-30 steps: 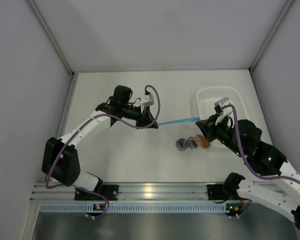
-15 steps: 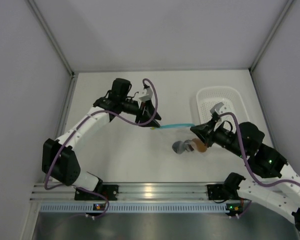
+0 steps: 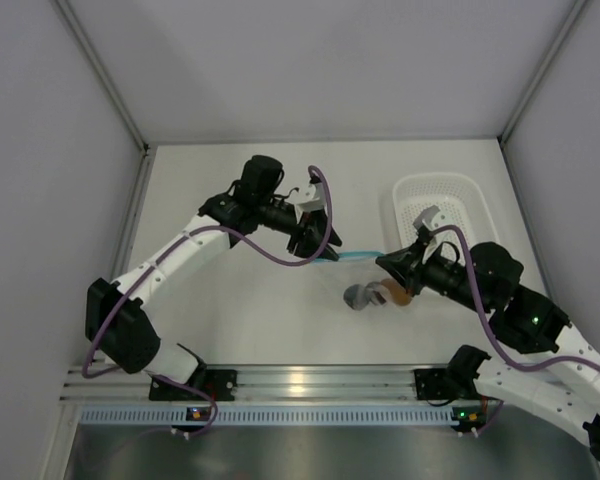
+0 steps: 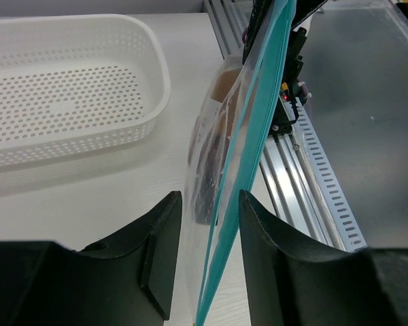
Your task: Open the zip-top bag and remove the fake food
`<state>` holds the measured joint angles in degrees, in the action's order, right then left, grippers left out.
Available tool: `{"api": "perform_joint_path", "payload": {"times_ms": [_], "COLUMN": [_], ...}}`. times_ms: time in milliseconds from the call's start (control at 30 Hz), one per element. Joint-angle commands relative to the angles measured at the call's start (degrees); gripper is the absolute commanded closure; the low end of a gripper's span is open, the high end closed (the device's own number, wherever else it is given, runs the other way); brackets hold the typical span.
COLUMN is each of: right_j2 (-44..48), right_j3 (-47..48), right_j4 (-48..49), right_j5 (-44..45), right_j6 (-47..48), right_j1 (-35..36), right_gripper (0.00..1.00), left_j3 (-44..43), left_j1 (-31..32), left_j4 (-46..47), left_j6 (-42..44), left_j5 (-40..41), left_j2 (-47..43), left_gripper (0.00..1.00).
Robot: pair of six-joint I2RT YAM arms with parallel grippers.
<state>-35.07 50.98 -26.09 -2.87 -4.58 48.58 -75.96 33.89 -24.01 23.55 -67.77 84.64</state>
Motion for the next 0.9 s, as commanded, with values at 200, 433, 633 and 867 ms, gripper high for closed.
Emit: {"api": "perform_joint_path", "payload": {"times_ms": [200,433,633,867], "right_j2": [0.62,0.79,0.09,-3.16], "right_j3": [-0.01,-0.09,-1.50,-2.73], "right_j4": [3.68,3.67,5.25,5.61], "right_j5": [-1.34,0.06,0.85,8.57], "right_j6": [-0.34,-0.61,-0.34,-1.92], "right_j1": [-0.24,-0.15,-0.24,-0.24], "right_gripper": [1.00,1.00,1.00,0.57], "left_j3": [-1.38,-0.94,-0.59,-0.41], "left_j1": [3.46,4.17,4.26,4.26], "left_j4": [0.72,0.72,0.81,0.89], "left_j6": [-0.26,-0.08,-2.89,-16.92], "left_j5": [4.23,4.04,9.22,39.03], "left_j2": [0.26,0.88,0.35,-2.90], "left_gripper": [0.58,0.75,1.00,1.00]}}
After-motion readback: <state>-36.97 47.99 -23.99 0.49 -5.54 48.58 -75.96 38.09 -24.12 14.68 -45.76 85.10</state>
